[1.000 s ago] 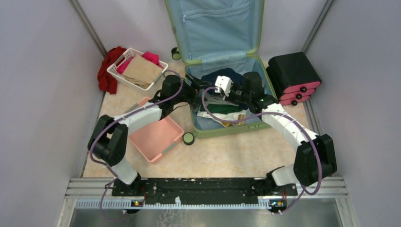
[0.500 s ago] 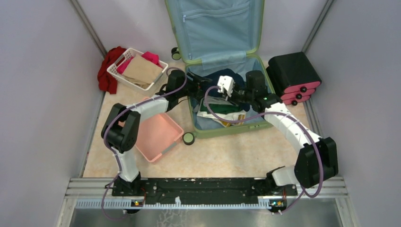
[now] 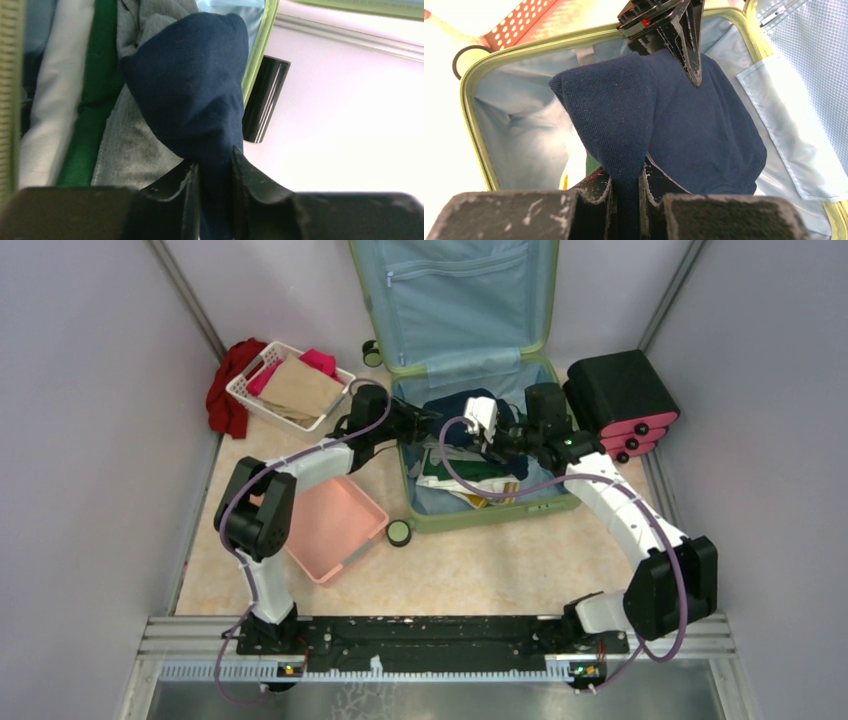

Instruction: Open, take out, and arrange the luggage

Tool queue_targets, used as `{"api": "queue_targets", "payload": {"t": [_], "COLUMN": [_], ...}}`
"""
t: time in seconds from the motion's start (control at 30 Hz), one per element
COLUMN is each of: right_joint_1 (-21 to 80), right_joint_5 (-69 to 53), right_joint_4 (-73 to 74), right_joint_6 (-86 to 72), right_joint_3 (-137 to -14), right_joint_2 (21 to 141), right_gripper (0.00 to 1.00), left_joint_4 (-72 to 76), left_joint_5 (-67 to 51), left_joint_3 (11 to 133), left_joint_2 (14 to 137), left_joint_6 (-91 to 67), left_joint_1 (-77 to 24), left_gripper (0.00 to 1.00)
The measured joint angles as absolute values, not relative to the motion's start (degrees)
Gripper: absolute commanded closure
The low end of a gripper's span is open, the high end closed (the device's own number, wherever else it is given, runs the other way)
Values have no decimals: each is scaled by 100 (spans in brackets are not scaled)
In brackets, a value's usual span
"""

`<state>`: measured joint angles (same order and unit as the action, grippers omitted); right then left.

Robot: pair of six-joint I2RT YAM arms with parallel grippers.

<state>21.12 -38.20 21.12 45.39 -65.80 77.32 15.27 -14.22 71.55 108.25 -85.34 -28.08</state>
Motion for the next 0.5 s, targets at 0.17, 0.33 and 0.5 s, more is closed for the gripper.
{"api": "queue_targets", "payload": {"t": [0.17,0.33,0.5], "right_joint_1": [2112,2115,2279], "right_joint_5": [-3918,-3981,-4047], "right_joint_4": [2368,2558,2928], "right_joint_6": [4646,4790,4993], "right_joint_3": [-6619,-6742,-7002], "right_joint_2": [7688,7684,7688], "right_gripper": [100,100,100], "left_joint_4": [1730,1890,1835], "left_joint_5": [-1669,-1951,-2171], "left_joint_3": [7155,7155,7153], "left_joint_2": [10827,10781,10394], "left_joint_6": [-8366,-7955,-7338], "left_joint_1": [-2770,-2676,-2541], "left_gripper": [100,100,100]}}
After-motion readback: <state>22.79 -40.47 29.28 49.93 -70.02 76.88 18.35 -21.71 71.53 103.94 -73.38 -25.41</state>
